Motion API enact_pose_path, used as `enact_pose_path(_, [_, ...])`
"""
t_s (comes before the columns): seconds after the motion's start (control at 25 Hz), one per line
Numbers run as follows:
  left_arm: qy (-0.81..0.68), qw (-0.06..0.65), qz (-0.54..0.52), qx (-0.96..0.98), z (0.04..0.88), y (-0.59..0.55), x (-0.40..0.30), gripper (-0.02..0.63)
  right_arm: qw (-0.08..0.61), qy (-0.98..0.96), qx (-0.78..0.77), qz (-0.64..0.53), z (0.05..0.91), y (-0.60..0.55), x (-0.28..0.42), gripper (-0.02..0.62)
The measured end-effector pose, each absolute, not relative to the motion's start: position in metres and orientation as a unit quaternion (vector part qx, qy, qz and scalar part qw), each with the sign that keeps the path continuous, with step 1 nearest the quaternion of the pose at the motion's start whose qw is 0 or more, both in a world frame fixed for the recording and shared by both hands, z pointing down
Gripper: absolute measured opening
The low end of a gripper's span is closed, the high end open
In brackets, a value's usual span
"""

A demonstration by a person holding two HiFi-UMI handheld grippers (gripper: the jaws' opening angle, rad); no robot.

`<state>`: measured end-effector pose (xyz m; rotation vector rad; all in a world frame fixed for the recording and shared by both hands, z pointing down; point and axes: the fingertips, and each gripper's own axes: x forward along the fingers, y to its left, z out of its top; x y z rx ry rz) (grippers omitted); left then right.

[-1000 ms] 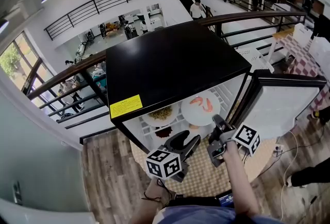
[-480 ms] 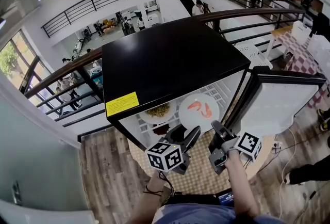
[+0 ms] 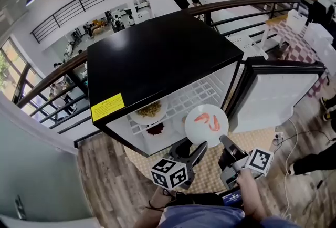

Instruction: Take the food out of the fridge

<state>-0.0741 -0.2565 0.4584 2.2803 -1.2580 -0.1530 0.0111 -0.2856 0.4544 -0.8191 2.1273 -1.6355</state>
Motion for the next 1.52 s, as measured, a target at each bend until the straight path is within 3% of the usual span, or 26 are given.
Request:
enact_pose_path(0.56, [-0.407,0.361,0.003,0.839,0.55,-0.222,-0.018,0.222,0.111,0.717,-0.353,-0.591,0.542,-0.244,0.069,0.021])
enact_pose_path(0.92, [-0.414,0.379,0.04,0.827,0.587,-0.216,-0.02,0.222,0.058,0.689,-0.381,-0.614,0.588,-0.236,0.073,0.023])
enact_pose_path(1.52, [-0.405,0.4,0.146,0.809,0.671,-0.218,-0.016,0.222,0.045,0.623,-0.414,-0.662,0.679,-0.231,0.071,0.035])
